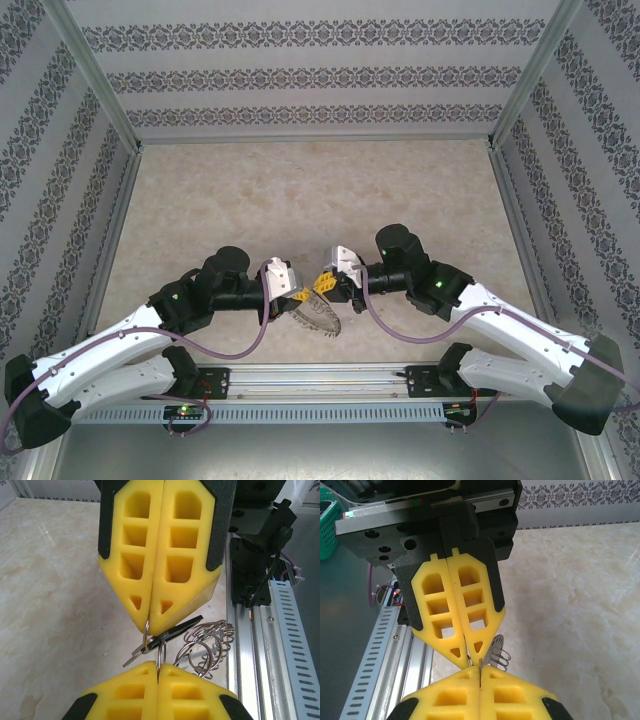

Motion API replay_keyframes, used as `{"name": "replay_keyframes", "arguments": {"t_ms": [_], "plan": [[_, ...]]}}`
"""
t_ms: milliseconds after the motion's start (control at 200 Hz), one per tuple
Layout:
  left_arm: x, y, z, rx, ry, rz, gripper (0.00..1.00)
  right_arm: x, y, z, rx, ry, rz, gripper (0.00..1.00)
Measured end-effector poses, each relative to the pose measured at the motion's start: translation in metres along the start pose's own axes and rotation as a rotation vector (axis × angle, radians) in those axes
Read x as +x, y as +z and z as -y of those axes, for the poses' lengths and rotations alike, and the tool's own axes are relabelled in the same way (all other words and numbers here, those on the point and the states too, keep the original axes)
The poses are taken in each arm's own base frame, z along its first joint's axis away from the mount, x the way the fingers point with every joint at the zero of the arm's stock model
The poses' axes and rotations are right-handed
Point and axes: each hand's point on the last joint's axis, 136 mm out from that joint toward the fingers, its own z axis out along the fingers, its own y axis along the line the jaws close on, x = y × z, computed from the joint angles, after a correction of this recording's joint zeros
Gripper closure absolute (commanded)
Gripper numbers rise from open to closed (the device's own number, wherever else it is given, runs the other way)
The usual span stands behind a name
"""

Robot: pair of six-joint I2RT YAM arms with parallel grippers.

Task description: Put the keys on the keyring

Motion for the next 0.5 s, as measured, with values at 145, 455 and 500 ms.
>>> {"name": "replay_keyframes", "arguments": {"t_ms": [145,455,500], "plan": [[-0.0002,-0.0002,0.0001,0.000,0.000,0.001,1.00,0.0033,-0.0006,-0.0012,0.003,0.007,0.008,1.00],[-0.0029,-0.0022,0.0008,0.000,0.005,0.012,1.00,0.0091,-0.0038,-0.0044,0.011,0.014,0.014,1.00],[-0.0032,-0.0022,0.0007,0.000,0.005,0.013,1.00,0.0091,-0.0038,-0.0041,0.012,0.013,0.016,1.00]]}}
